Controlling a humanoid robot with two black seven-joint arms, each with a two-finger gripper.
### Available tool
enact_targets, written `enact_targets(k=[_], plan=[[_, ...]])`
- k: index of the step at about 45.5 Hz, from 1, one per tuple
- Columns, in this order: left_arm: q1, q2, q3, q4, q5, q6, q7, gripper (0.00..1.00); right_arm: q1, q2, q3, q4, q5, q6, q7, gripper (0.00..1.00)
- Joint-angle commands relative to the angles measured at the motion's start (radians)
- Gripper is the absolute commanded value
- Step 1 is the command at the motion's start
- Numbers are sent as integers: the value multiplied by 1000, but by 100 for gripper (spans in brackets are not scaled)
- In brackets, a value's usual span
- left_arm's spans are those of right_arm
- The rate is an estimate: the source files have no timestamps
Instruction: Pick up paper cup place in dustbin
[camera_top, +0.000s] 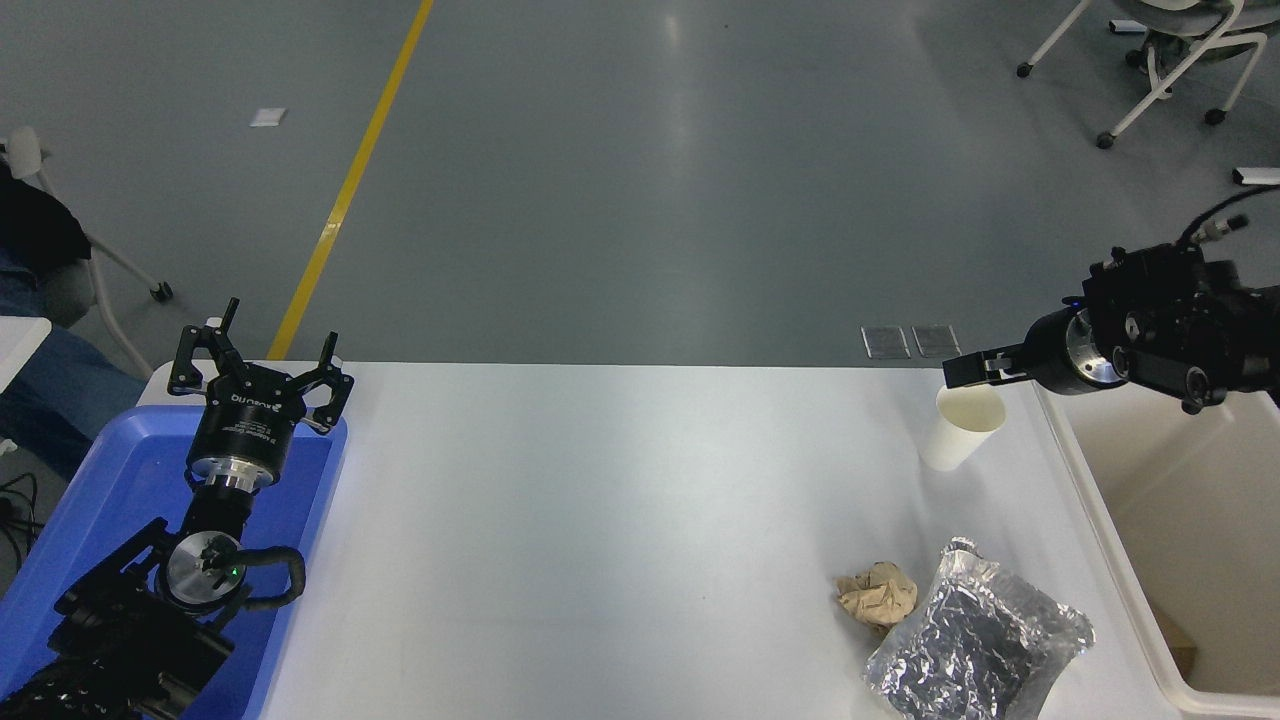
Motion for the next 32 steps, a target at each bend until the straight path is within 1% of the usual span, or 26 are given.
enact_targets(k=[1,2,4,5,12,16,17,18,21,32], plan=[[0,0,0,0,0,0,0,100,-123,21,82,-82,3,-60,-55,98],[0,0,0,0,0,0,0,100,-129,22,88,-88,2,-60,-59,95],[0,0,0,1,0,0,0,100,-141,27,99,-100,3,-62,-74,84],[0,0,0,1,0,0,0,100,-147,28,104,-104,3,-62,-80,81],[0,0,0,0,0,0,0,100,-175,28,139,-110,6,-67,-95,67],[0,0,0,0,0,0,0,100,-184,28,160,-110,8,-65,-103,55],[0,0,0,1,0,0,0,100,-189,28,167,-110,8,-65,-103,26],[0,0,0,0,0,0,0,100,-192,28,168,-110,8,-65,-103,16],[0,0,0,1,0,0,0,100,-197,30,170,-108,8,-60,-103,0],[0,0,0,1,0,0,0,100,-194,28,170,-108,8,-50,-103,0]])
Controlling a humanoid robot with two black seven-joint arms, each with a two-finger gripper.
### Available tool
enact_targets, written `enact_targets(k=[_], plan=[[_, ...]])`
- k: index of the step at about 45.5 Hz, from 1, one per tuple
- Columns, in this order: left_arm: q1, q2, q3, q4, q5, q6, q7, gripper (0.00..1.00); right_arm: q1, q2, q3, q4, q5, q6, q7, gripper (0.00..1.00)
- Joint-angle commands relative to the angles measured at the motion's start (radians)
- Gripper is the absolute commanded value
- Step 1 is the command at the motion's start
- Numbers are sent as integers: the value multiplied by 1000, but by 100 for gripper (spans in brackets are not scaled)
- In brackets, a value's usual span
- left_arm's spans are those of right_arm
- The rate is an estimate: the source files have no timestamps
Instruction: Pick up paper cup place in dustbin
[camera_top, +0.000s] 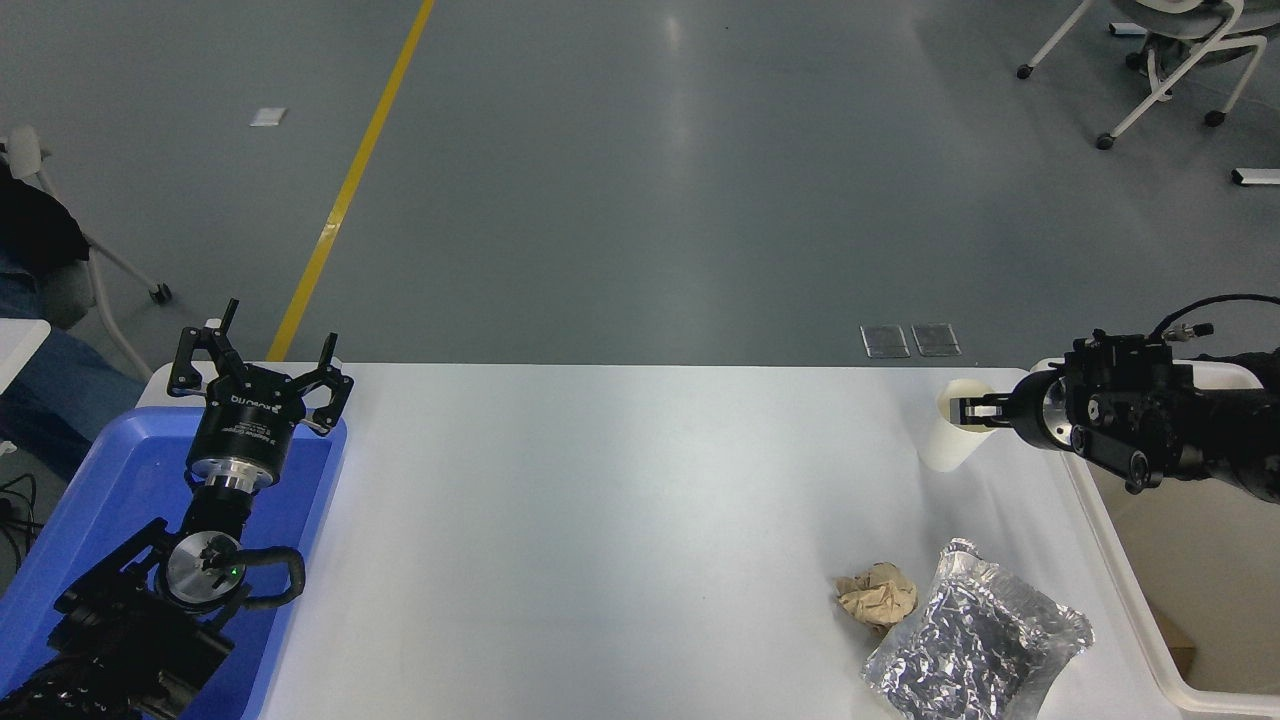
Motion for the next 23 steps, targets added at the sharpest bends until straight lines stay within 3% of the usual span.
enact_targets(k=[1,17,23], plan=[[-1,0,0,1,0,0,0,100,-9,-1,12,-4,1,4,-6,0],[0,0,0,1,0,0,0,100,112,-13,-28,79,-4,50,6,0],[-2,0,0,-1,0,0,0,100,313,-109,-91,254,-5,80,12,0]])
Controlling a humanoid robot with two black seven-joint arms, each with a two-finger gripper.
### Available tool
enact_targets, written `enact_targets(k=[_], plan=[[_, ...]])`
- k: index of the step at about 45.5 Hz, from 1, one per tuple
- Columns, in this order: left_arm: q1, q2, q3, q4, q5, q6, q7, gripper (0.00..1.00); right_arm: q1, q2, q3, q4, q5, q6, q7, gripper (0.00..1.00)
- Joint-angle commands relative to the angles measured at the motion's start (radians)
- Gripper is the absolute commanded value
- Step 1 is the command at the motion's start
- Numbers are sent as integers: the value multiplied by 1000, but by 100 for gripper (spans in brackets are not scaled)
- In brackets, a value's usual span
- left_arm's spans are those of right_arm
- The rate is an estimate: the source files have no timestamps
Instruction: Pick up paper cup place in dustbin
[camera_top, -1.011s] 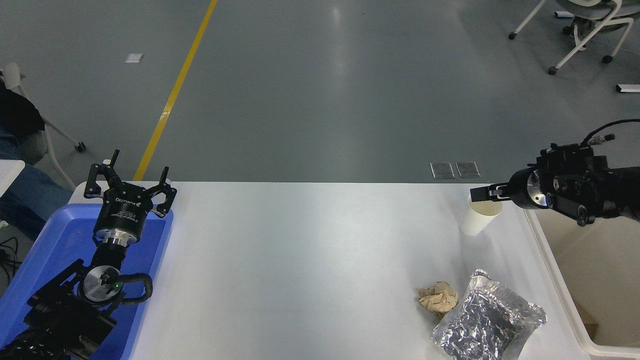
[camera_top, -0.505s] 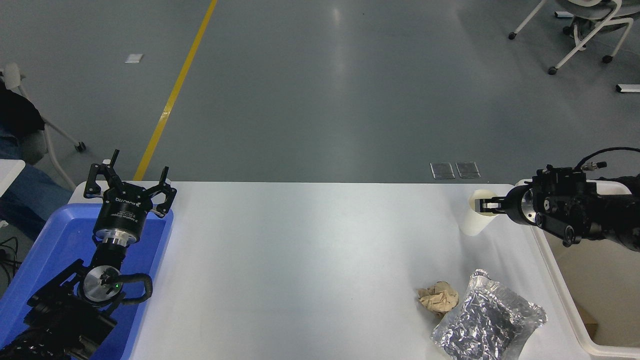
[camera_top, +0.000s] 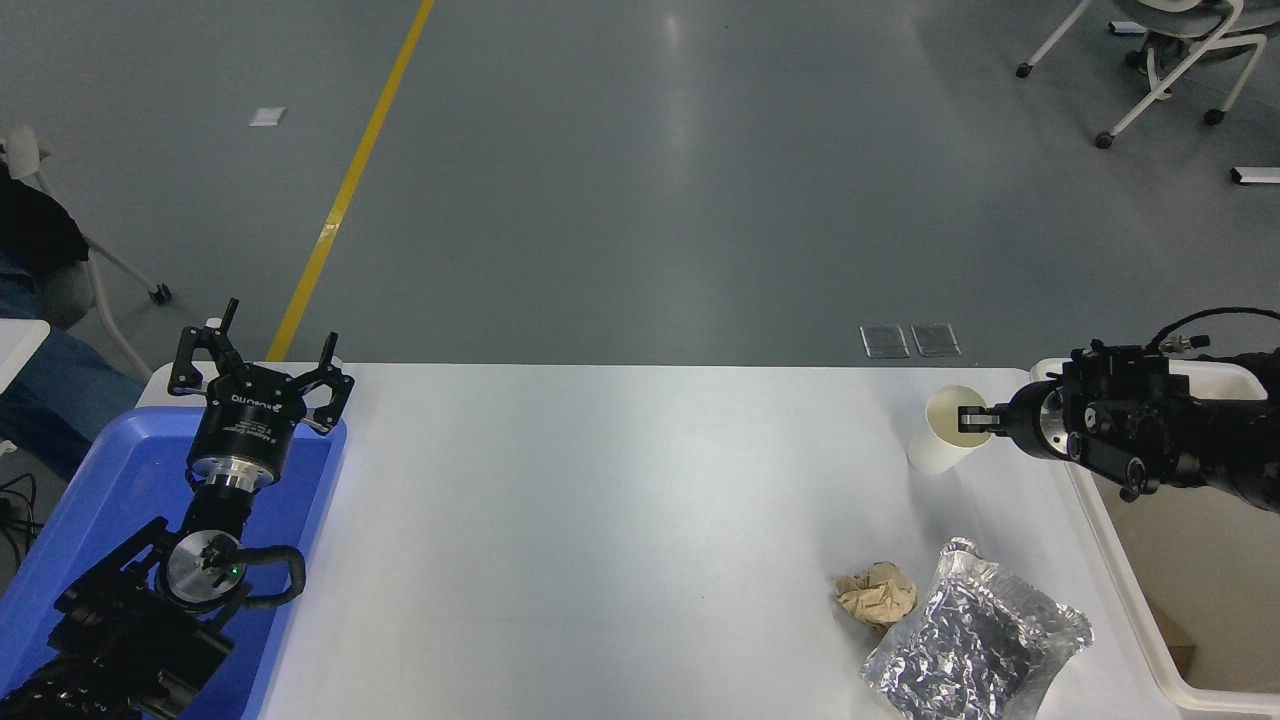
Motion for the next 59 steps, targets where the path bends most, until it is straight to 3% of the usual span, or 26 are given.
enact_targets(k=[1,11,21,39,49,53,59], plan=[[0,0,0,0,0,0,0,100,263,-104,-79,229,-3,55,8,0],[0,0,0,0,0,0,0,100,657,-230,-148,490,0,300,29,0],[1,0,0,0,0,0,0,100,879,-267,-159,618,1,478,29,0],[1,0,0,0,0,0,0,100,962,-285,-267,663,-2,486,29,0],[1,0,0,1,0,0,0,100,944,-481,-349,574,-190,481,31,0],[1,0,0,0,0,0,0,100,862,-607,-338,501,-253,474,40,0],[1,0,0,0,0,0,0,100,696,-664,-314,366,-256,383,71,0]])
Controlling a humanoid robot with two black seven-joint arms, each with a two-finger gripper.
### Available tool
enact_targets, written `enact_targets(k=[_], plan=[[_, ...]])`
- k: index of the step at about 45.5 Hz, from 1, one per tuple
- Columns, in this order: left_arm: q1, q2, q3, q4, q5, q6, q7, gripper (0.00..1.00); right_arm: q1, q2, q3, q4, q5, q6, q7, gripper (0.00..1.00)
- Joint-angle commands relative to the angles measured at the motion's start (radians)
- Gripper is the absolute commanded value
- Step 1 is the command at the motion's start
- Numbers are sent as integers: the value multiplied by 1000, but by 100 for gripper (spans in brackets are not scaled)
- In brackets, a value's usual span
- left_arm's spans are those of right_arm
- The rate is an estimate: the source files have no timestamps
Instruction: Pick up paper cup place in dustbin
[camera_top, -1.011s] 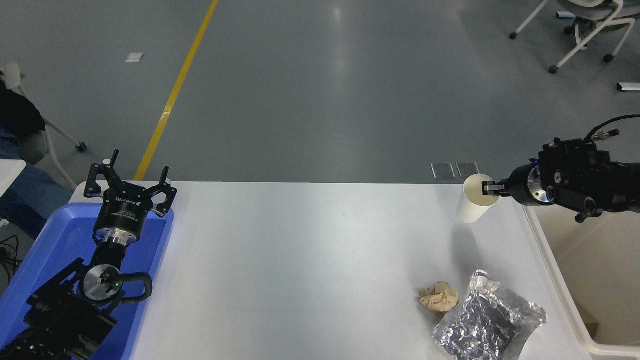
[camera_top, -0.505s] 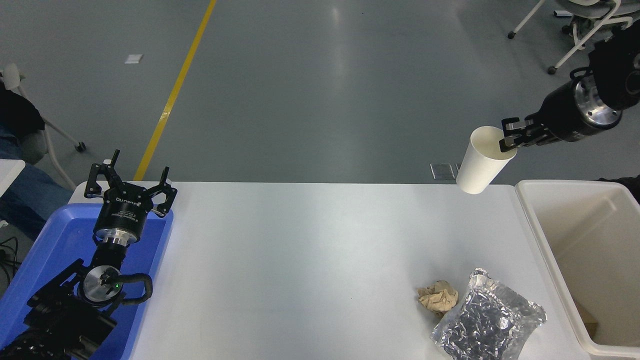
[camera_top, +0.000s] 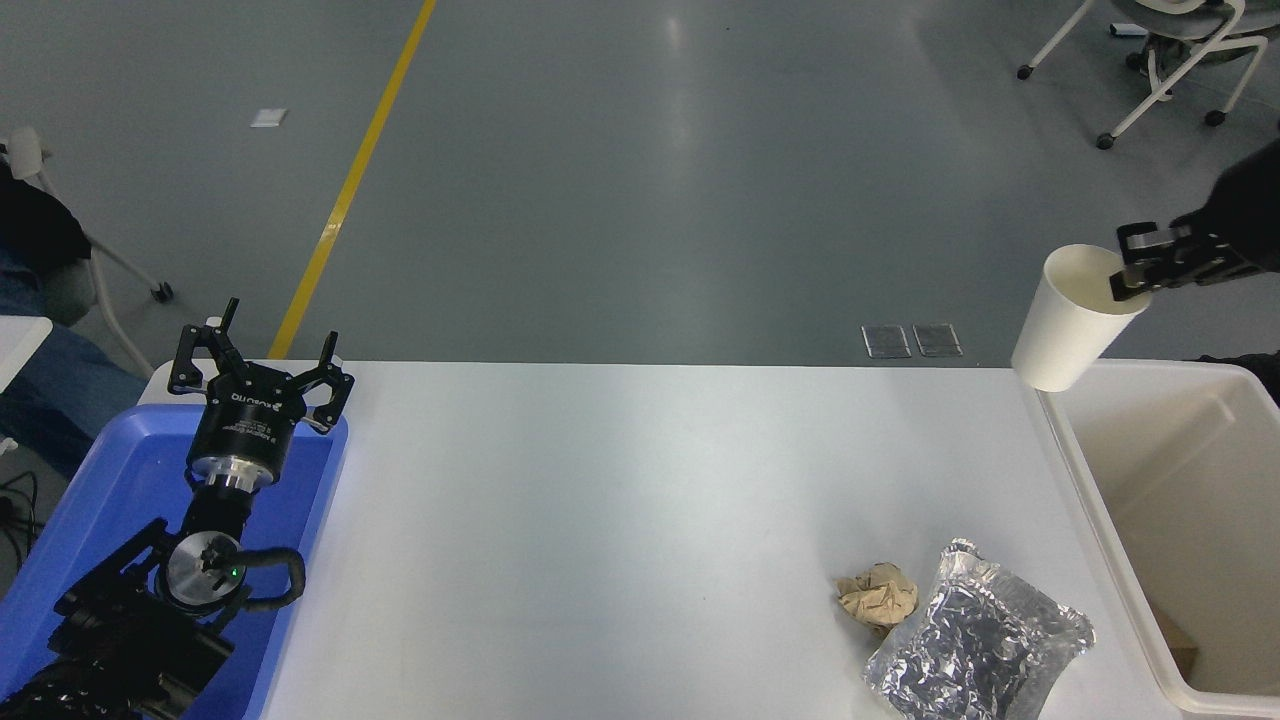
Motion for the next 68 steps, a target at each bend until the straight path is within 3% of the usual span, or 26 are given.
enact_targets(k=[1,5,15,25,33,42,45,46,48,61,68], plan=[[0,0,0,1,0,0,0,100,-222,-172,10,-191,-84,-107,44,0],[0,0,0,0,0,0,0,100,-369,-201,70,-266,-80,-199,67,0],[-2,0,0,0,0,0,0,100,-821,-189,446,-405,-66,-322,56,0],[0,0,0,0,0,0,0,100,-1211,-4,817,-625,-66,-394,41,0],[0,0,0,0,0,0,0,100,-1382,148,906,-777,-15,-464,41,0],[0,0,0,1,0,0,0,100,-1431,193,914,-818,35,-518,21,0],[0,0,0,1,0,0,0,100,-1432,201,915,-830,44,-538,21,30],[0,0,0,1,0,0,0,100,-1432,202,915,-834,48,-541,21,45],[0,0,0,0,0,0,0,100,-1431,204,917,-834,54,-540,21,100],[-2,0,0,0,0,0,0,100,-1409,187,903,-696,38,-526,24,100],[-3,0,2,0,1,-3,2,100,-1215,17,796,-438,-49,-498,23,100]])
